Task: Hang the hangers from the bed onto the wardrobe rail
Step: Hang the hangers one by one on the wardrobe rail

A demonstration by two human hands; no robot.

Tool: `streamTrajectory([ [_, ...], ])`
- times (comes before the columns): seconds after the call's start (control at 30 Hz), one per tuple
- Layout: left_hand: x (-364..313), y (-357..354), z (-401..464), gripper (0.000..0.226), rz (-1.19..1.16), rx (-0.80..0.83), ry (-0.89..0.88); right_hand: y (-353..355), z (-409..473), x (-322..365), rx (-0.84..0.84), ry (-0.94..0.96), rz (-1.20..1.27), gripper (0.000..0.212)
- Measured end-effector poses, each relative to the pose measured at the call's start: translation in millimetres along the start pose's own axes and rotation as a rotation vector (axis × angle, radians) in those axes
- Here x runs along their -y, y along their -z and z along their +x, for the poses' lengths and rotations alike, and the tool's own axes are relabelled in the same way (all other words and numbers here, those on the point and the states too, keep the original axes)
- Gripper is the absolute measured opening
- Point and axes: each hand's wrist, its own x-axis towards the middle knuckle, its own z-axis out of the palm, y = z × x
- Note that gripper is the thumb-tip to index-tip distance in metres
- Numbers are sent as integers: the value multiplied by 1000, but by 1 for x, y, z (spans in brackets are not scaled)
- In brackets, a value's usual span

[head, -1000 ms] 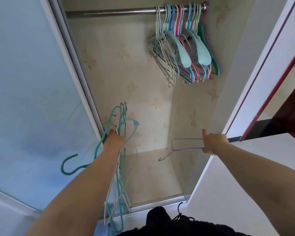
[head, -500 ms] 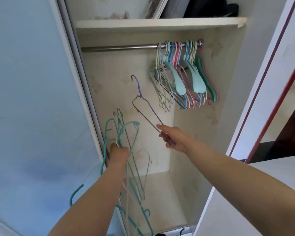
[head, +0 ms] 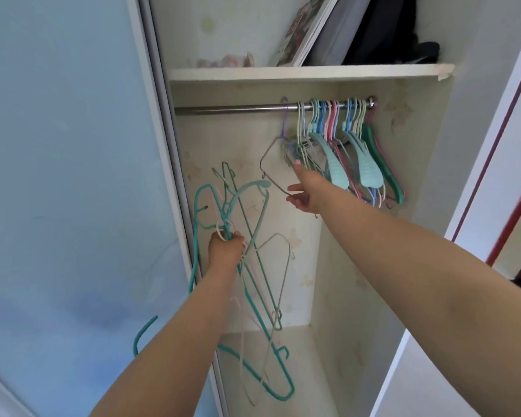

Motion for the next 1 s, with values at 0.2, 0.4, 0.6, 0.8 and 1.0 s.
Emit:
streamTrajectory([
  [0.2,6,2,6,20,-114,21,82,28,21,-4,-175,-39,111,56],
  [0.4,11,1,8,19,-117,15,125,33,22,-56,-349,38,-9,75],
  [0.6,17,-10,2,20,-87,-40,197,-21,-62,-139,336,-75,-806,80],
  [0.8,27,-22,-1,43,-152,-23,322,-28,-100,-155,381,149,-1330,51],
  [1.0,30,-22,-9,49,-320,239,494,-20,-99,-149,184,204,-1124,34],
])
